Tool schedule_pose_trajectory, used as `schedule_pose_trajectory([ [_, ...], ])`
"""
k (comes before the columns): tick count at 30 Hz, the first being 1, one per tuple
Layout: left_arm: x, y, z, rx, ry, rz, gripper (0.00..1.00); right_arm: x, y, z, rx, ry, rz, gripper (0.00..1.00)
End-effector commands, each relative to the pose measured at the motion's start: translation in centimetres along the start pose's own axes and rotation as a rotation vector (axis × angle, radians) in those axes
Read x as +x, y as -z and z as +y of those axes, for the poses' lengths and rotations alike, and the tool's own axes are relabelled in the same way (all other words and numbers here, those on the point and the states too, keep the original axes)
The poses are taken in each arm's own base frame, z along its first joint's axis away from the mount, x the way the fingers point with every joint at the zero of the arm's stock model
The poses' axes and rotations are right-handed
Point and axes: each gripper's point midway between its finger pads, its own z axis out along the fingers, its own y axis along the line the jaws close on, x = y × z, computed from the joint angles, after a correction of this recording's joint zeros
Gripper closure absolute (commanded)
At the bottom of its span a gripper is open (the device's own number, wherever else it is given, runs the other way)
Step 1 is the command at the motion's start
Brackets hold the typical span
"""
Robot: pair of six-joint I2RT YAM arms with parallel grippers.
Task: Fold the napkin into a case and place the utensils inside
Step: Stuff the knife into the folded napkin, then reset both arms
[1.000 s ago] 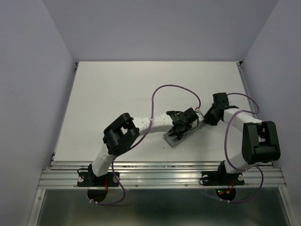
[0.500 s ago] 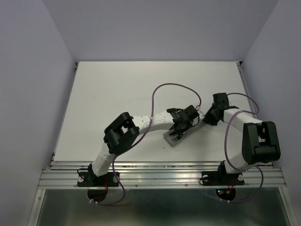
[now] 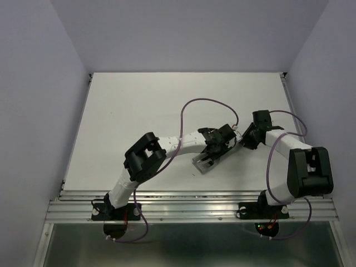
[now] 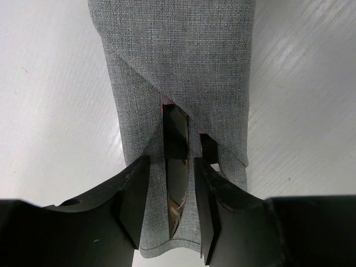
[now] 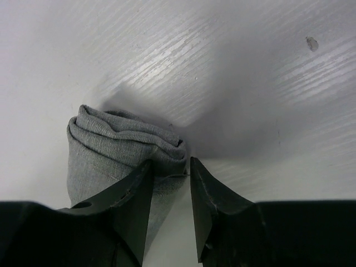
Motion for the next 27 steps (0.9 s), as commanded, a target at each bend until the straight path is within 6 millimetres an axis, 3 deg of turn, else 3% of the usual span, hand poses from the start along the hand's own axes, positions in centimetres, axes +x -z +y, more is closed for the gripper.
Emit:
schedule_pose_trajectory([
  [1,-2.1,2.3,0.6,-0.018,0.01,-0.061,0.49,-2.3,2.7,0.9,-0.014,-0.016,-0.085,0.59],
  [4,-2.4,3.3,1.0,-0.031,0.025,-0.076,0.49,-4.1,4.4,1.0,0.003,-0.022,-0.162,0.53],
  [9,-3.2,6.0,1.6,-0.049,0.043,-0.121,0.47,-7.8,8.8,0.8,0.055,-0.036,-0.31,0.3],
  [14,-3.6,8.3,2.3,-0.071,0.065,-0.155,0.45,-9.2,11.8,0.3,0.077,-0.057,-0.391,0.07],
  [17,-3.8,10.2,2.8,-0.082,0.092,-0.185,0.46,-9.2,12.9,-0.4,0.107,-0.068,-0.404,0.0],
  [23,-3.0,13.0,5.0,-0.113,0.204,-0.224,0.48,-8.8,14.3,-1.8,0.139,-0.083,-0.428,0.0],
  [26,-1.9,14.8,6.5,-0.148,0.267,-0.249,0.48,-8.6,15.4,-2.6,0.152,-0.086,-0.451,0.0],
  [27,-2.1,16.4,6.8,-0.146,0.289,-0.288,0.48,-8.5,15.6,-3.0,0.163,-0.085,-0.455,0.0],
])
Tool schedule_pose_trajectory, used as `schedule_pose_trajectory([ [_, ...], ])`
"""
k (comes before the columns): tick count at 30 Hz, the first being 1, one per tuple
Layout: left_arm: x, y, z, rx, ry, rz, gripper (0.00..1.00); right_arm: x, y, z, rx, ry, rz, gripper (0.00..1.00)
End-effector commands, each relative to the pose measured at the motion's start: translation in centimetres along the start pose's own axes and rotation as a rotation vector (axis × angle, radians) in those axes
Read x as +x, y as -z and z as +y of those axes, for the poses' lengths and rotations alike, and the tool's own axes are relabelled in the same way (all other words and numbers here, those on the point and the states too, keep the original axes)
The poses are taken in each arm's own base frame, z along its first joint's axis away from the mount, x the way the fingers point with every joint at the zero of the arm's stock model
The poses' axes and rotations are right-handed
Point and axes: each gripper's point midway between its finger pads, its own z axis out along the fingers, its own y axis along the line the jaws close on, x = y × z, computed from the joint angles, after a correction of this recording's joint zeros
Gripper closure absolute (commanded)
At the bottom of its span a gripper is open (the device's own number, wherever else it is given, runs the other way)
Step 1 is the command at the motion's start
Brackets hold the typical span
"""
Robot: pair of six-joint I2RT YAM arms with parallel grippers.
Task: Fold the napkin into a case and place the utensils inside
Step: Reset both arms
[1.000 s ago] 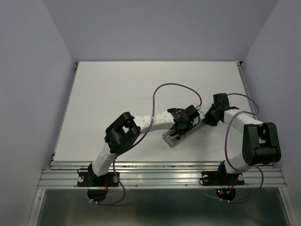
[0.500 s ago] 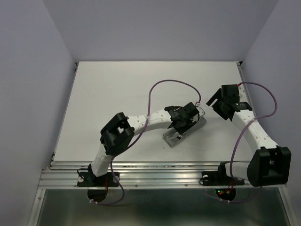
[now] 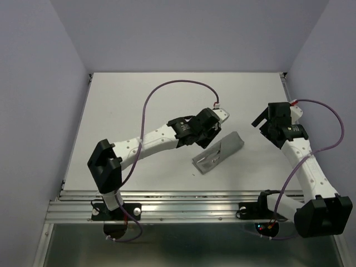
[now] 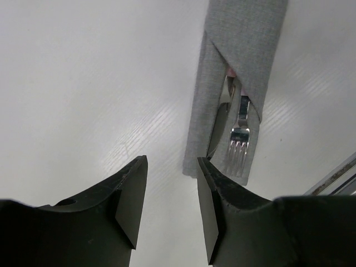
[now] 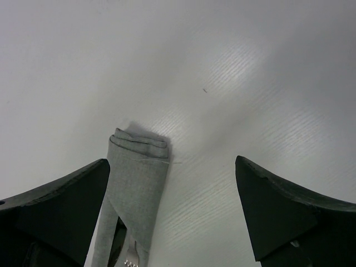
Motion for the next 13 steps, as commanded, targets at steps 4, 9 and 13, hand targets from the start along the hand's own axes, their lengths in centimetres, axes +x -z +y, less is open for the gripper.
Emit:
schedule_pose_trajectory([
  [4,-1.0,6.7,4.7,-0.067,0.222,-0.157,0.48,-1.8,3.0,-2.5,0.04,-0.03,-0.105,0.0],
  [9,-1.9,10.6,9.6,-0.133,0.432,-0.301,0.48,-2.0,4.2,-3.5,0.04,-0.052,-0.138,0.0],
  [13,-2.6,13.8,12.6,-0.15,0.545,-0.416,0.48,-2.0,4.8,-4.3,0.036,-0.08,-0.167,0.0],
])
